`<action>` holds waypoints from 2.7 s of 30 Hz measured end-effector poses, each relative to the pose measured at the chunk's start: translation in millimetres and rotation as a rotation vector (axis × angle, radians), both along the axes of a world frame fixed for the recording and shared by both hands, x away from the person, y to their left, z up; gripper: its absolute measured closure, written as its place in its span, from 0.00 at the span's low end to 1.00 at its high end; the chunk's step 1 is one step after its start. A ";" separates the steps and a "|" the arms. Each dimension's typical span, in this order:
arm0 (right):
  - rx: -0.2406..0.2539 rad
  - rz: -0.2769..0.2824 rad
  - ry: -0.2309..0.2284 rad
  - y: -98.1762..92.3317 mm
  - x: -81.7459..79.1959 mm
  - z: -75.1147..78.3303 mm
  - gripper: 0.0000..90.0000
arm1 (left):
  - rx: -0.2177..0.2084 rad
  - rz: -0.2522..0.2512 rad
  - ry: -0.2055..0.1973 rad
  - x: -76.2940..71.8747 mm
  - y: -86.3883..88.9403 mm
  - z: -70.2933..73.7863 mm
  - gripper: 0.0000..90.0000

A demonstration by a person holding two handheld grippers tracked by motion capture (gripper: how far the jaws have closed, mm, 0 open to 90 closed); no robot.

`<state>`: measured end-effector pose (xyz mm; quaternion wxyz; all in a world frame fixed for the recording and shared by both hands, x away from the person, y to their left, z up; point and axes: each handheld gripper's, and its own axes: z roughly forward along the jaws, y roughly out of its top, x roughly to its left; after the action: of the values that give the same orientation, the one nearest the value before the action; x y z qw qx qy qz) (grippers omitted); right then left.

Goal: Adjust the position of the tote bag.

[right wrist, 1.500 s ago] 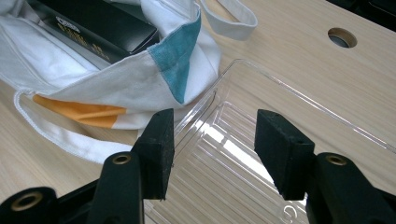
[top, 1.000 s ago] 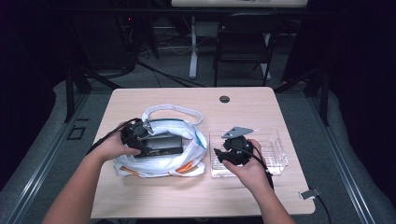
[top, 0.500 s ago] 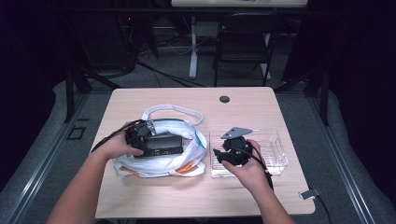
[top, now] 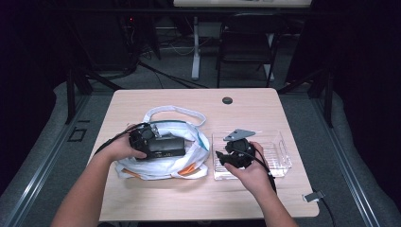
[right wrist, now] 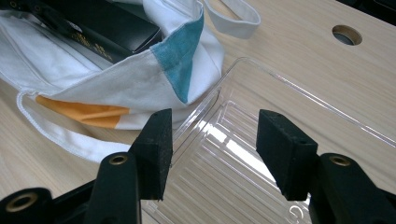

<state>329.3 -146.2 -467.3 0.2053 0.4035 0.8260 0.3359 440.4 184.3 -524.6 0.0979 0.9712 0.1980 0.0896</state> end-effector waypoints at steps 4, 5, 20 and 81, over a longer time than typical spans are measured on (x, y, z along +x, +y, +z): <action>-0.001 -0.001 0.000 -0.2 0.2 -0.3 0.51 | 0.006 -0.019 -0.007 -0.1 -1.1 -2.9 0.32; -0.001 -0.001 -0.001 -0.2 0.2 -0.4 0.51 | 0.006 -0.023 -0.006 0.2 -1.0 -3.0 0.32; -0.005 0.000 0.010 -0.5 0.8 -1.6 0.51 | -0.017 -0.097 -0.020 -2.5 3.1 -4.8 0.37; -0.050 0.047 -0.019 -0.5 3.6 -5.8 0.51 | -0.088 -0.199 -0.074 -28.1 11.2 41.3 0.48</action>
<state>332.9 -146.8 -473.1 0.2152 0.3754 0.8414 0.3238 412.4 195.4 -483.3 0.1560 0.9769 0.1003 0.1064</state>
